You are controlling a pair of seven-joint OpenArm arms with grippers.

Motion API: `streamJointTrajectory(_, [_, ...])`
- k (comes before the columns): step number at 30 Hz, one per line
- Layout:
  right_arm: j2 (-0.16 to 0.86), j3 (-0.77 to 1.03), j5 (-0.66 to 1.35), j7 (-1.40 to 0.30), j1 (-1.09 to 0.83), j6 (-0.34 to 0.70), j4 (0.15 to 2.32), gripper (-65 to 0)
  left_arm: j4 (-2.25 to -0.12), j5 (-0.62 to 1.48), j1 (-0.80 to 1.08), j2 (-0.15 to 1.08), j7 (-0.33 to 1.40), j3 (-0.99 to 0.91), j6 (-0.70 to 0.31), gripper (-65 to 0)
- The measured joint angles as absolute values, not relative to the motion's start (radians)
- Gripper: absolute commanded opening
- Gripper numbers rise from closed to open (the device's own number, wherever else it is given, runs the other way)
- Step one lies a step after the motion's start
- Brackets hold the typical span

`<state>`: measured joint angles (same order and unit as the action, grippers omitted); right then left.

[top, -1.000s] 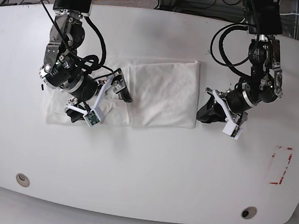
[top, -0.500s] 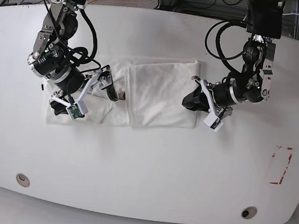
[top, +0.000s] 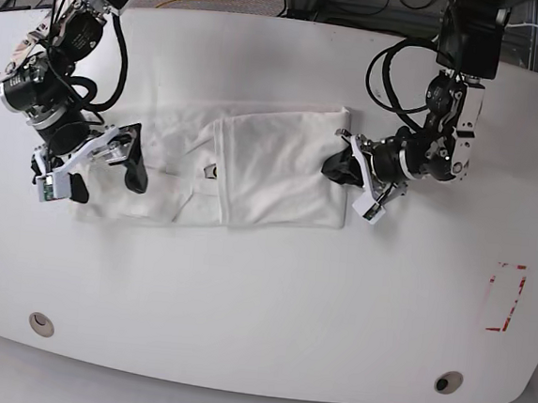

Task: Layout the t-shirt on the table in an organized manner, then fold the t-shirt properly
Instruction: 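Grasp the shirt's two ends with both grippers, then pull the held ends apart with both grippers, stretching the shirt flat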

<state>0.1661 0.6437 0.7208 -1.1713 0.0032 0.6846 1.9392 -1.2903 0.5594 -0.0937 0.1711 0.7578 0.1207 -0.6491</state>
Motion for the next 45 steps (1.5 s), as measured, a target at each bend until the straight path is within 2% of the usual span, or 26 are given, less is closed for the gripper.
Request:
streamJointTrajectory(7, [0.186,0.706,0.738,-1.194,0.054,0.692,1.835,0.0,-1.222,0.588,-0.108,0.155,0.729,0.116,-0.656,-57.6])
streamJointTrajectory(10, [0.239,0.709,0.741,-1.192,0.077,0.694,1.748,0.0,-1.216,0.593,-0.109,0.156,0.727,0.117,-0.661,-57.6])
streamJointTrajectory(17, [0.349,0.709,0.727,-1.18,0.182,0.696,1.389,0.0,-1.214,0.596,-0.109,0.163,0.723,0.119,-0.664,-57.6])
streamJointTrajectory(27, [0.514,0.632,0.715,-1.042,0.241,0.689,1.061,0.0,-1.214,0.604,-0.108,0.2,0.719,0.123,-0.676,-57.6])
streamJointTrajectory(37, [0.555,0.558,0.722,-0.935,0.245,0.687,0.849,0.0,-1.214,0.608,-0.108,0.234,0.713,0.121,-0.68,-57.6])
streamJointTrajectory(45, [0.542,0.524,0.743,-0.892,0.252,0.697,0.818,0.0,-1.214,0.619,-0.108,0.272,0.713,0.125,-0.684,-57.6])
